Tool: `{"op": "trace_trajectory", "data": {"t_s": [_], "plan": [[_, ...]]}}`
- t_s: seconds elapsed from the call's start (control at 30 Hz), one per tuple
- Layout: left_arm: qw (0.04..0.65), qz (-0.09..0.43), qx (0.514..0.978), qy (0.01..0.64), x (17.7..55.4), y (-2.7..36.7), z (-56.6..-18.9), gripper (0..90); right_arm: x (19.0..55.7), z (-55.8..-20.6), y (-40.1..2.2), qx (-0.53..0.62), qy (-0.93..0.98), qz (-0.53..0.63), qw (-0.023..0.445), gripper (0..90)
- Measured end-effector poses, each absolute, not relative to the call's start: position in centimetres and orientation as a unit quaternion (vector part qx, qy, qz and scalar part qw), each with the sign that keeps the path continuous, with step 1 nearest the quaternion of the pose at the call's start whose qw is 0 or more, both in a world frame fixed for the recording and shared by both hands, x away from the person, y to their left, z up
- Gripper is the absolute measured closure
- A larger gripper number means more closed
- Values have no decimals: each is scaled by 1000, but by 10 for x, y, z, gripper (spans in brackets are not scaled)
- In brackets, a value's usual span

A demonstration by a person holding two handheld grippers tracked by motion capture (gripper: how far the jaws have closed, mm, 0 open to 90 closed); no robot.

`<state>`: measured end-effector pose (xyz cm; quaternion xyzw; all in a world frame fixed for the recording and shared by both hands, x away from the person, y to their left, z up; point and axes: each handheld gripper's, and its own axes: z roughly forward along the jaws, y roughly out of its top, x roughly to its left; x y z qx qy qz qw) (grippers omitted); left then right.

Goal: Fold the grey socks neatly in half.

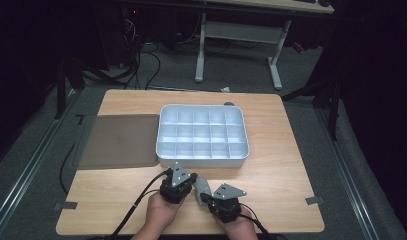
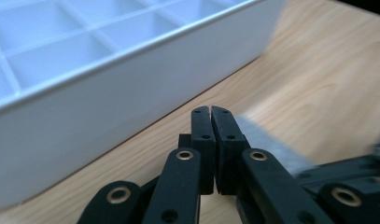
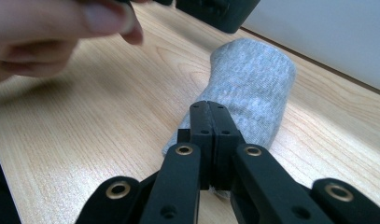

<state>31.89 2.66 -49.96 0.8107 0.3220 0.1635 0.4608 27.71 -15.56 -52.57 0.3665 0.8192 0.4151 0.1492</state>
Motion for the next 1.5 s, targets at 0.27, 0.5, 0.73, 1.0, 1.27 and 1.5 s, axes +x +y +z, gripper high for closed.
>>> {"op": "trace_trajectory", "data": {"t_s": [0.27, 0.5, 0.73, 1.0, 1.27, 1.5], "plan": [[459, 120, 815, 332, 327, 23, -520, 900, 277, -526, -156, 366, 817, 419, 149, 900], [460, 127, 812, 336, 324, 24, -519, 887, 275, -512, -163, 385, 804, 433, 133, 735], [462, 128, 811, 334, 320, 25, -519, 882, 287, -505, -177, 433, 787, 422, 127, 583], [468, 128, 809, 333, 318, 28, -521, 878, 301, -518, -169, 472, 785, 396, 67, 414], [469, 125, 810, 329, 318, 31, -521, 859, 308, -522, -166, 475, 790, 385, 39, 419], [470, 151, 805, 328, 307, 54, -502, 660, 310, -522, -169, 470, 793, 387, 20, 459]]}}
